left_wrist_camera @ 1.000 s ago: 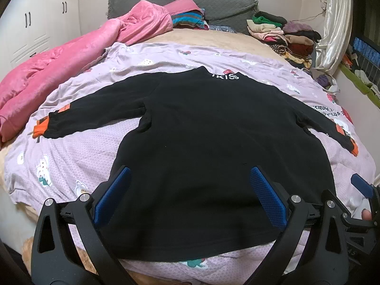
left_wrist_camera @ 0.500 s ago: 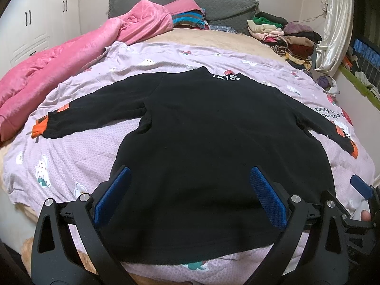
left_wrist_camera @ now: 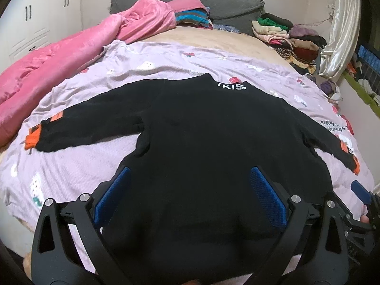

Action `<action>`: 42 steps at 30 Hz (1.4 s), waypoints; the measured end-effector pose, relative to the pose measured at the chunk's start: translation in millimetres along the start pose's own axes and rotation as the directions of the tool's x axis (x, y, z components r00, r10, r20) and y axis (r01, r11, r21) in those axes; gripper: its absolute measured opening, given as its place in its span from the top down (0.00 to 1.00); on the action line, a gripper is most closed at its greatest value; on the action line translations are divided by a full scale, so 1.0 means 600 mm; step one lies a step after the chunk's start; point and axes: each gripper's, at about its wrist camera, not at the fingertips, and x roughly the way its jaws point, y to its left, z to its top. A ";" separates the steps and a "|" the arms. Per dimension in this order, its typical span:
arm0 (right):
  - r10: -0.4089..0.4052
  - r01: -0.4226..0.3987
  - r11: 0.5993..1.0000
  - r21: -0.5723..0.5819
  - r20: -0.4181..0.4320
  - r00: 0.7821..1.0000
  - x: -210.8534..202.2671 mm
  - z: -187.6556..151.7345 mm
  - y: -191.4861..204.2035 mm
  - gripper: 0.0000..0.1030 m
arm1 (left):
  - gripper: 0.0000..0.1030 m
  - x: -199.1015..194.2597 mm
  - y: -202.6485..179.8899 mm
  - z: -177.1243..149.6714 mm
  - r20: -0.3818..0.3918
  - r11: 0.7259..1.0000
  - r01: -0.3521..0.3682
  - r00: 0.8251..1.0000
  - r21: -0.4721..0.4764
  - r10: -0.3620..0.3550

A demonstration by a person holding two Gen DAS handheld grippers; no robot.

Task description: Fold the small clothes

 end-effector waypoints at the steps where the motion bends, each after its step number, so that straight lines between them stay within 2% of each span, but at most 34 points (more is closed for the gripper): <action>1: 0.002 -0.002 1.000 0.005 -0.002 1.000 0.004 0.003 -0.005 0.04 | 0.09 0.004 0.000 0.005 -0.004 1.000 -0.001 1.000 0.001 0.001; 12: -0.021 0.025 0.991 0.130 -0.029 0.999 0.060 0.053 -0.080 0.04 | 0.09 0.066 -0.037 0.069 -0.042 0.998 0.042 0.998 0.045 -0.041; 25: -0.136 0.146 0.946 0.288 -0.053 0.989 0.102 0.071 -0.213 0.04 | 0.09 0.130 -0.093 0.109 -0.091 0.993 0.080 0.993 0.089 -0.072; 32: -0.202 0.222 0.897 0.382 -0.094 0.975 0.123 0.062 -0.293 0.04 | 0.09 0.158 -0.121 0.124 -0.098 0.991 0.087 0.992 0.106 -0.077; 35: -0.227 0.255 0.868 0.427 -0.116 0.967 0.133 0.055 -0.330 0.04 | 0.09 0.175 -0.135 0.130 -0.113 0.988 0.100 0.990 0.121 -0.086; 42: -0.247 0.293 0.794 0.533 -0.159 0.956 0.147 0.033 -0.414 0.04 | 0.09 0.221 -0.162 0.142 -0.147 0.987 0.077 0.988 0.144 -0.056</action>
